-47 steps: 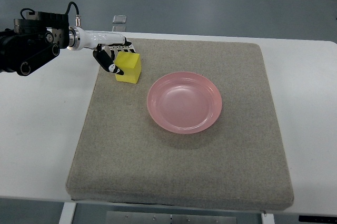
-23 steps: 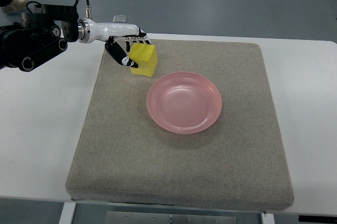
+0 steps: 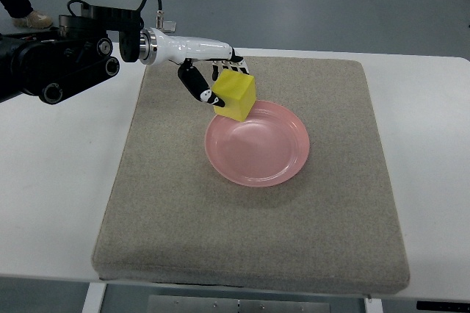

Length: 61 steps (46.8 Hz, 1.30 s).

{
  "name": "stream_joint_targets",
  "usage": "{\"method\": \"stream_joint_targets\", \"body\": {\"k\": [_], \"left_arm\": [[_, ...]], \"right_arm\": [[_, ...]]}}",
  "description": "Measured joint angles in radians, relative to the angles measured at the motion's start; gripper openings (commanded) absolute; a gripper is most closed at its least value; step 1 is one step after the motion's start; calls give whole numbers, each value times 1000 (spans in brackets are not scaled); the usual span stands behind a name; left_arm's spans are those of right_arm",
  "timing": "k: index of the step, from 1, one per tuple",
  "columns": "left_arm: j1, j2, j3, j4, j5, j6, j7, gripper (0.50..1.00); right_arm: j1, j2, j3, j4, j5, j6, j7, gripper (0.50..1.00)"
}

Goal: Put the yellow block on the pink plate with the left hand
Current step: 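Carry the yellow cube with the left hand over the pink plate, then lower the cube onto the plate and open the left hand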

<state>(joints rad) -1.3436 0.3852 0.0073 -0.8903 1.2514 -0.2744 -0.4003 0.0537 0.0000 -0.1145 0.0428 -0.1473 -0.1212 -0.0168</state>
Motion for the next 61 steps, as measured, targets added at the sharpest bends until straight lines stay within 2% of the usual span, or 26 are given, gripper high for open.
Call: {"method": "stream_joint_targets", "body": {"k": [15,54,57,60,61], "left_arm": [[4,-73,-2,-18,42,-2,-1,500],[64,-118,10,23,63,0,1,500],[64,-118,8,26,63,2,0,597],[64,-118,6,26,61,13,0,728],[64,-117,6,26,61,18,0,745]], "right_arm": [[0,0,0,0,0,-1,0,924],[0,0,0,0,0,0,0,924],[0,0,0,0,0,0,0,924],[0,0,0,0,0,0,0,924],[0,0,0,0,0,0,0,924]]}}
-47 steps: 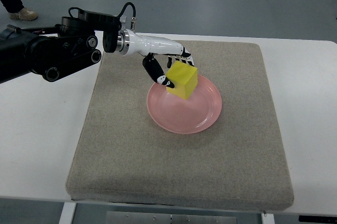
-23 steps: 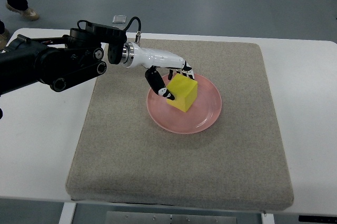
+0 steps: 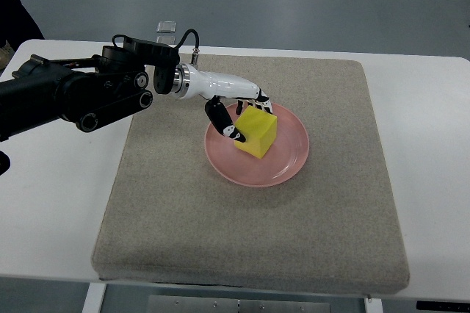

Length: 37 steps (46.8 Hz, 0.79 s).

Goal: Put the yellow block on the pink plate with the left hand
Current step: 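Lower the cube onto the plate and open the left hand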

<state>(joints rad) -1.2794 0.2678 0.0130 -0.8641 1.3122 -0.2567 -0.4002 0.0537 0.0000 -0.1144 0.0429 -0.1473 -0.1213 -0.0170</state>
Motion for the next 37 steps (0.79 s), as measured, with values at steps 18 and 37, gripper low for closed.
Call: {"method": "stream_joint_targets", "body": {"k": [18,37], "left_arm": [[2,-1,-2,-7,-2,13,-2,964],[-11,13,-3,-8,-1,9,-2,966]], "right_arm": [[0,0,0,0,0,0,0,924],[0,0,0,0,0,0,0,924]]}}
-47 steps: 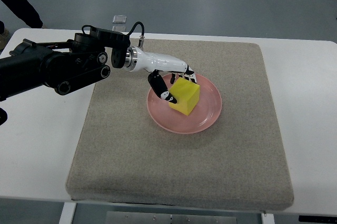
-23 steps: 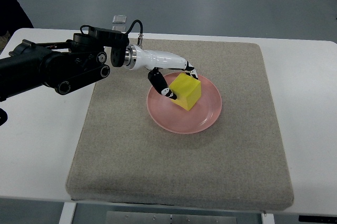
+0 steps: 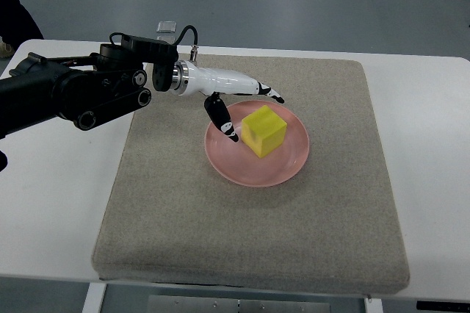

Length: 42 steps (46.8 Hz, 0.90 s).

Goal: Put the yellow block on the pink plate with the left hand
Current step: 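Lower the cube onto the plate and open the left hand, then withdraw the left hand up and away from the plate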

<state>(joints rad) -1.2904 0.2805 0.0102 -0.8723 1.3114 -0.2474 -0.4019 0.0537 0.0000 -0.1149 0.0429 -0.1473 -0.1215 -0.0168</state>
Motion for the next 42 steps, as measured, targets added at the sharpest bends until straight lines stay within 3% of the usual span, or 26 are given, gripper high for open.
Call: {"method": "stream_joint_targets", "body": {"k": [14,29,42], "left_arm": [[-24,76,-3,64,-8,-1,0,966],[-9,82,-6,303,-28,9,0,956],[-6,81,-4,449,-113,70,1,956]], "right_arm": [[0,0,0,0,0,0,0,924],[0,0,0,0,0,0,0,924],[0,0,0,0,0,0,0,924]]}}
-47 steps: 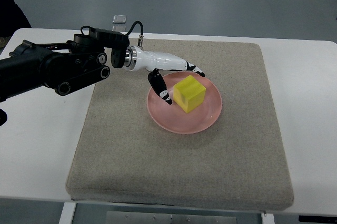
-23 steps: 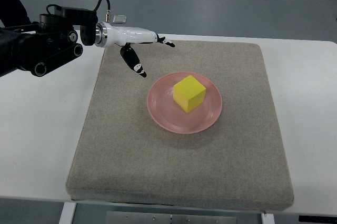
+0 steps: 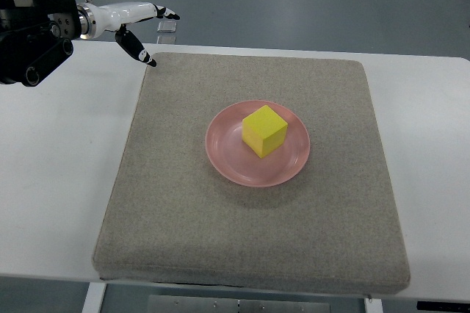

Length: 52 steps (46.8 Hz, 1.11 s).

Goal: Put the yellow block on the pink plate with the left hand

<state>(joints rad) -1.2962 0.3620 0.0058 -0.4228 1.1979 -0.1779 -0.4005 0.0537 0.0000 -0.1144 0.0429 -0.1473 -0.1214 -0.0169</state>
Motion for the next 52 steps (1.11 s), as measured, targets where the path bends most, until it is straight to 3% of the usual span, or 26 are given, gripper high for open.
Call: {"method": "stream_joint_targets", "body": {"k": [15,28,39,52], "left_arm": [[28,-12,1,151,-73,12,9,951],[61,-101,2,282,-344,57,44,954],[77,-140,3,281,-646,180,53,954],[99,-182,-1,255,-902,214,44,964]], "right_arm": [[0,0,0,0,0,0,0,924],[0,0,0,0,0,0,0,924],[0,0,0,0,0,0,0,924],[0,0,0,0,0,0,0,924]]}}
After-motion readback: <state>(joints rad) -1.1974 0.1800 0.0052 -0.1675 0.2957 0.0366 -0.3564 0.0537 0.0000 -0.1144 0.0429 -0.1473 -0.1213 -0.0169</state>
